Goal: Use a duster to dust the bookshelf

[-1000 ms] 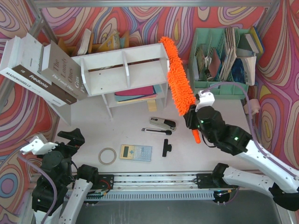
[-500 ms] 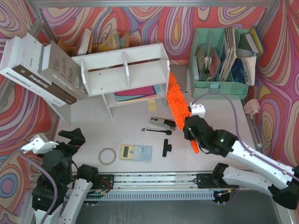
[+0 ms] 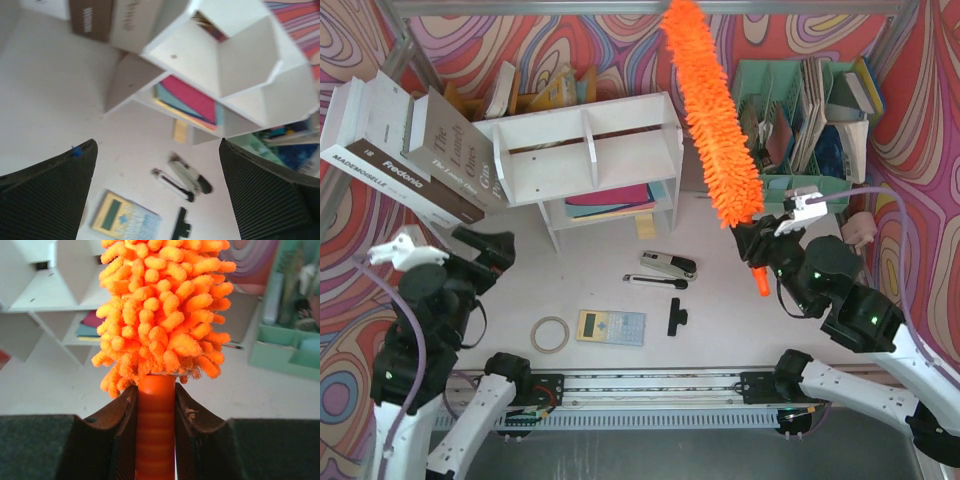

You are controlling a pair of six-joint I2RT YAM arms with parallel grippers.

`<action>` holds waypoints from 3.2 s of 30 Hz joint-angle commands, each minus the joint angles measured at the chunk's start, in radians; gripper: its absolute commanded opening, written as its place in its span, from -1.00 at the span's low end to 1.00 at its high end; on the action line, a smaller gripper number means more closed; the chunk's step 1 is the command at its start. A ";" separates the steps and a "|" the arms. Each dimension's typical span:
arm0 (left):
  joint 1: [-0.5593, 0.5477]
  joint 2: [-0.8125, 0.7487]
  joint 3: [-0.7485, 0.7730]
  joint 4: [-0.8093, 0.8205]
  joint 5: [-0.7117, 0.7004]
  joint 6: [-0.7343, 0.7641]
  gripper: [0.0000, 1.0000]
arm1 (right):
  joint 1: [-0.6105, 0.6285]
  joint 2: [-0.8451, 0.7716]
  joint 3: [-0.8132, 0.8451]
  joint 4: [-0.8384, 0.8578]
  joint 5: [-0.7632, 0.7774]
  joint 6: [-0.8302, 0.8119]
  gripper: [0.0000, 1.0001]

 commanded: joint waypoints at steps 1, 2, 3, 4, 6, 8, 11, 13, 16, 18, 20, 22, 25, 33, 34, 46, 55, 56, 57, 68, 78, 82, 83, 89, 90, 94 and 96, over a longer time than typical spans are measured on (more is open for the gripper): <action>0.008 0.129 0.145 0.093 0.167 -0.047 0.97 | 0.003 0.015 0.026 0.137 -0.260 -0.169 -1.00; 0.008 0.160 0.175 0.110 0.197 -0.053 0.97 | 0.002 0.021 0.032 0.137 -0.323 -0.194 -1.00; 0.008 0.183 0.208 0.128 0.227 -0.062 0.97 | 0.003 0.029 0.036 0.135 -0.381 -0.209 -1.00; 0.008 0.202 0.226 0.149 0.249 -0.075 0.97 | 0.003 0.035 0.035 0.135 -0.420 -0.223 -1.00; 0.008 0.222 0.253 0.185 0.275 -0.094 0.96 | 0.003 0.038 0.021 0.146 -0.475 -0.242 -1.00; 0.008 0.239 0.282 0.206 0.281 -0.105 0.97 | 0.004 0.030 0.001 0.165 -0.518 -0.261 -1.00; 0.008 0.260 0.307 0.241 0.300 -0.125 0.96 | 0.003 0.010 -0.026 0.191 -0.601 -0.283 -1.00; 0.008 0.281 0.311 0.263 0.318 -0.143 0.96 | 0.004 0.007 -0.029 0.193 -0.655 -0.294 -1.00; 0.004 0.303 0.291 0.314 0.339 -0.170 0.96 | 0.004 0.014 -0.032 0.188 -0.724 -0.305 -1.00; -0.008 0.313 0.273 0.370 0.350 -0.175 0.96 | 0.002 0.025 -0.031 0.179 -0.767 -0.311 -1.00; -0.039 0.325 0.266 0.405 0.337 -0.171 0.97 | 0.002 0.028 -0.037 0.177 -0.785 -0.313 -1.00; -0.089 0.341 0.273 0.418 0.292 -0.147 0.97 | 0.004 0.029 -0.041 0.179 -0.807 -0.314 -1.00; -0.197 0.373 0.281 0.440 0.215 -0.098 0.96 | 0.003 0.042 -0.034 0.164 -0.856 -0.324 -1.00; -0.366 0.375 0.219 0.472 0.032 -0.059 0.54 | 0.003 0.031 -0.045 0.140 -0.852 -0.349 -1.00; -0.380 0.367 0.206 0.479 0.013 -0.058 0.45 | 0.004 0.030 -0.046 0.137 -0.844 -0.351 -1.00; -0.582 0.276 0.048 0.549 -0.230 -0.087 -0.68 | 0.003 0.001 -0.066 0.131 -0.814 -0.373 -0.95; -0.870 0.287 0.022 0.723 -0.511 0.014 -1.00 | 0.004 -0.024 -0.083 0.157 -0.672 -0.363 -0.16; -0.909 0.289 0.018 0.746 -0.554 0.032 -1.00 | 0.003 -0.029 -0.088 0.160 -0.654 -0.360 -0.06; -0.946 0.291 0.014 0.770 -0.608 0.057 -1.00 | 0.004 -0.036 -0.093 0.166 -0.637 -0.356 0.08; -1.120 0.221 -0.068 0.772 -1.034 -0.004 -1.00 | 0.003 -0.088 -0.128 0.211 -0.470 -0.325 0.74; -1.128 0.189 -0.071 0.421 -1.166 -0.377 -1.00 | 0.002 -0.114 -0.156 0.252 -0.307 -0.307 0.87; -1.131 0.185 -0.066 0.268 -1.210 -0.551 -1.00 | 0.004 -0.101 -0.152 0.248 -0.299 -0.303 0.87; -1.131 0.181 -0.066 0.213 -1.224 -0.613 -1.00 | 0.003 -0.098 -0.152 0.248 -0.296 -0.301 0.87; -1.130 0.096 -0.129 0.022 -1.326 -0.826 -1.00 | 0.004 -0.086 -0.151 0.246 -0.313 -0.293 0.89; -1.130 0.072 -0.153 0.036 -1.339 -0.827 -1.00 | 0.003 -0.084 -0.149 0.243 -0.317 -0.291 0.91; -1.130 -0.009 -0.251 0.104 -1.370 -0.818 -1.00 | 0.003 -0.077 -0.147 0.244 -0.323 -0.288 0.96; -1.130 -0.059 -0.293 0.124 -1.384 -0.818 -1.00 | 0.004 -0.070 -0.148 0.246 -0.327 -0.287 0.96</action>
